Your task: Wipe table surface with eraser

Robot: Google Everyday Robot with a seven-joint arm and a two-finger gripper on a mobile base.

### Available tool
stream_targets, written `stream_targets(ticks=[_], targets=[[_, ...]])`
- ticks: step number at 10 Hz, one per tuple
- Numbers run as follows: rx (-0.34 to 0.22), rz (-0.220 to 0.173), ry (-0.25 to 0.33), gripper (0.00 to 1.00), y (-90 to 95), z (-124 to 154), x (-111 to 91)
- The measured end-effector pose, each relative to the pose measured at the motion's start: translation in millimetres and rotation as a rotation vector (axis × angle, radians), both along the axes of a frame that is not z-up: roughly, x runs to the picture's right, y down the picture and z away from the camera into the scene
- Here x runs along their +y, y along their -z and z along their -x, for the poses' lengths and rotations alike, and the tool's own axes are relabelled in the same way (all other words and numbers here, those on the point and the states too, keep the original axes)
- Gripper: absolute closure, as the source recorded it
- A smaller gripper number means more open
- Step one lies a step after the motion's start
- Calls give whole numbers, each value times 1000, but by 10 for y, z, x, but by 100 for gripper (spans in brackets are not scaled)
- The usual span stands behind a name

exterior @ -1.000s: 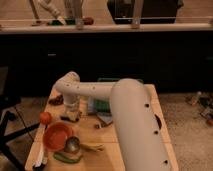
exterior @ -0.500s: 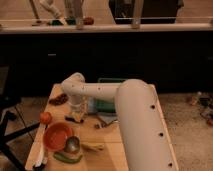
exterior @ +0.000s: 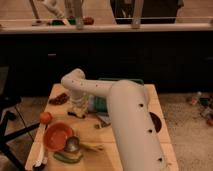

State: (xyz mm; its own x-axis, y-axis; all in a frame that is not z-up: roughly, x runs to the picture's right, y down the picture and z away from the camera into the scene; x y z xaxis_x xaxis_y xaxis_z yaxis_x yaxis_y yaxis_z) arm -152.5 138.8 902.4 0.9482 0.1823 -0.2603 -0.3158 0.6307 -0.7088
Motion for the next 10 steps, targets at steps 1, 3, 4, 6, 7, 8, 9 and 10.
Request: stream_targets(ticks=[1,3,4,6,7,8,9,10], targets=[[-3,-3,4,100,9,48,-31],[-20,-15,18,100,55,161,-83],[-36,-19,31,100,86,244,-78],[-68,-22,65,100,153,393,-20],[-82,-22,80,100,183,449,16],[-103,-23,104,100,242,529,79],[-114,-24,119,100,283,556,127],[-116,-24,127,100,304,535,160]])
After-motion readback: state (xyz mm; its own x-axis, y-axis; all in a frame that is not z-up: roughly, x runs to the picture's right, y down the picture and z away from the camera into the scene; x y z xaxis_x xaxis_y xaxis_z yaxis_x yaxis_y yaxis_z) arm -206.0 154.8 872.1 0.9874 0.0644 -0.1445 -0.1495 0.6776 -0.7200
